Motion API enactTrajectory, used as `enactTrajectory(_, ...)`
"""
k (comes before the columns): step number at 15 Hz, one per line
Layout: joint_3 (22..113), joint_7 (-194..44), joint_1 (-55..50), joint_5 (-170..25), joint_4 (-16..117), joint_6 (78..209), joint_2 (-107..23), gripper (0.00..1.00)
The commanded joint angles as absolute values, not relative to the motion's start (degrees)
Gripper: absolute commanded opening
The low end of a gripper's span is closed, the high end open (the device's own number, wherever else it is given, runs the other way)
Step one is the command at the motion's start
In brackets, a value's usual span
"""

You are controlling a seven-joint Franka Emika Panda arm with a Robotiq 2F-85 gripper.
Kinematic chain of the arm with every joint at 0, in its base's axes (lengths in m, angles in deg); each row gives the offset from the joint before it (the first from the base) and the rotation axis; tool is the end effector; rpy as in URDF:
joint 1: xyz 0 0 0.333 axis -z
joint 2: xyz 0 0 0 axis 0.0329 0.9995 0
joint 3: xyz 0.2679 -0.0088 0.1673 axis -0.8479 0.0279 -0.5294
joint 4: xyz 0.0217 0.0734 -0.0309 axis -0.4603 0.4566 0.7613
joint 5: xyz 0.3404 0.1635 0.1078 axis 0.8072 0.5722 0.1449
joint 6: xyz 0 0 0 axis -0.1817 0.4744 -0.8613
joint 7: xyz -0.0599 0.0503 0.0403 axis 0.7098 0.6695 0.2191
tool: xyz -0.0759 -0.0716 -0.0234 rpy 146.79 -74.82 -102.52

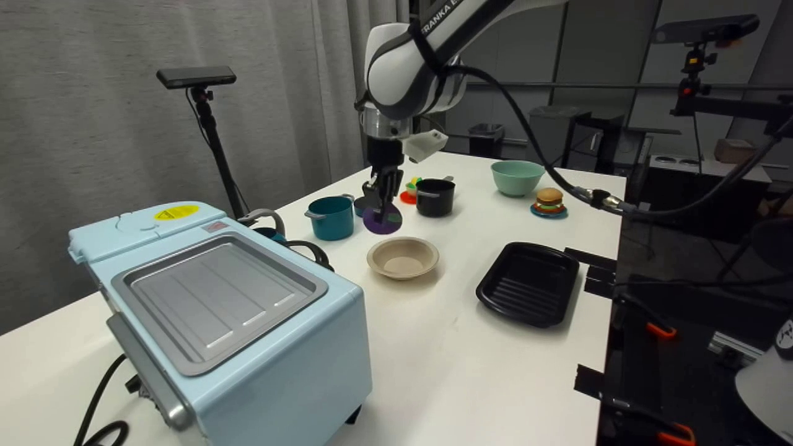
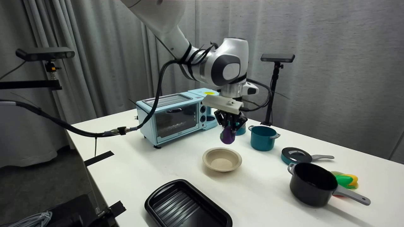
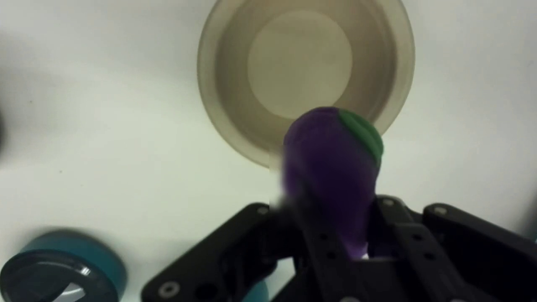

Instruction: Place the purple fruit in the white bowl

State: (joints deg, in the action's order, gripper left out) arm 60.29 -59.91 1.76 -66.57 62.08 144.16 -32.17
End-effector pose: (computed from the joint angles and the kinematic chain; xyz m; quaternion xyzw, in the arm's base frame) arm 0.6577 -0.0039 0.3015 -0.9959 -0.0715 -0.0501 0.0255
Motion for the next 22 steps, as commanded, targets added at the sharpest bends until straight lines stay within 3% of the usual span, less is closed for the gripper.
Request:
enactTrajectory(1,60.38,-57.99,0.63,-67.90,68.46,147.63,-33.38,0.06)
enactTrajectory(10,63.26,-61.29,-0.97,-75.13,71.12,155.21,-29.65,0.06)
enactTrajectory(11,63.50,-61.24,-0.71,-75.41,70.97,154.99,-29.52,0.24)
enactTrajectory(12,63.61,-61.35,-0.63,-75.54,70.93,154.96,-29.41,0.49)
enactTrajectory(14,63.50,-60.83,-0.14,-75.01,71.02,154.54,-29.92,0.53)
enactTrajectory(20,63.47,-61.97,-0.70,-74.83,70.54,154.85,-29.78,0.98)
enactTrajectory(22,63.40,-61.47,-0.21,-74.50,70.39,154.35,-30.23,1.00)
